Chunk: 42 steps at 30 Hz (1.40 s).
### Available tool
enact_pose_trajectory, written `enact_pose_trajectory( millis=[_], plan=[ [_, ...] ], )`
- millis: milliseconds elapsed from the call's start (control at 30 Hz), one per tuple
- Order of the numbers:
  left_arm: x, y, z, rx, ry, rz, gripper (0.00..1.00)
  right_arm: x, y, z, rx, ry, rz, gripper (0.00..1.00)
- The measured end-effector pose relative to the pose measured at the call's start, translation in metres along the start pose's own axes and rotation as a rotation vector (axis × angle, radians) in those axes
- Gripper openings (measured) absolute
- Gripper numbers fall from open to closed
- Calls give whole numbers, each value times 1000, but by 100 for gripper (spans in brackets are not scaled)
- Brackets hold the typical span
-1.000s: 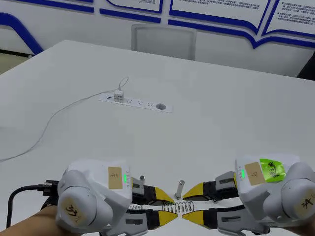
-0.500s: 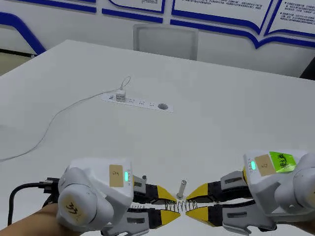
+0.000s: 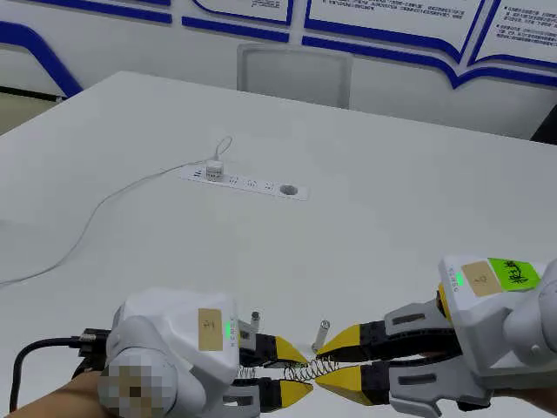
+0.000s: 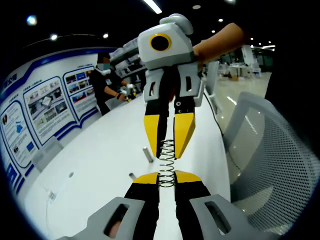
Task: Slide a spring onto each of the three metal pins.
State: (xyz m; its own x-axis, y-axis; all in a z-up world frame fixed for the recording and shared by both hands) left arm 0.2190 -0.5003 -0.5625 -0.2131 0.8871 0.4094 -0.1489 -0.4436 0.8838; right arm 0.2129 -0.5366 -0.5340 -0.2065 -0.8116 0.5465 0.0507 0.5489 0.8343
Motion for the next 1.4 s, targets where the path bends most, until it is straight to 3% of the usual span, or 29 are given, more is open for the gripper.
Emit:
enact_pose_trajectory(
  millis=[300,733,833,1033,1200,1333,1400],
  plan=[
    [0,3,-2,51,11,-20,10,-4,14,1,-65,3,-76,11],
    [2,1,5,131,50,-65,14,-5,18,-6,-73,-31,-67,11],
    [3,-4,6,140,67,-48,20,-4,16,-10,-76,-46,-60,11],
    [5,-15,7,182,99,-25,46,1,13,-18,-87,-75,-52,11],
    [12,-23,11,218,138,-13,55,7,12,-32,-97,-136,-55,11],
    [22,-39,16,262,179,22,67,12,10,-45,-115,-188,-54,11],
    [27,-43,19,297,207,15,69,14,9,-50,-114,-207,-45,11]
  ],
)
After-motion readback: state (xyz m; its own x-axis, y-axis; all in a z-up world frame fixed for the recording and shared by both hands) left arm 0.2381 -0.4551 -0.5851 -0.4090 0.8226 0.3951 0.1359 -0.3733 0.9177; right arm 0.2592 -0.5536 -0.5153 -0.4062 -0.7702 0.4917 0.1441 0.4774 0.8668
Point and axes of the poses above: the centre of the closed fingertips' face, and the gripper's own axes: x roughly backward along the fingers, z roughly to its left, y roughly out of its top, the point moved 3 cm from there along x, roughly backward along the fingers
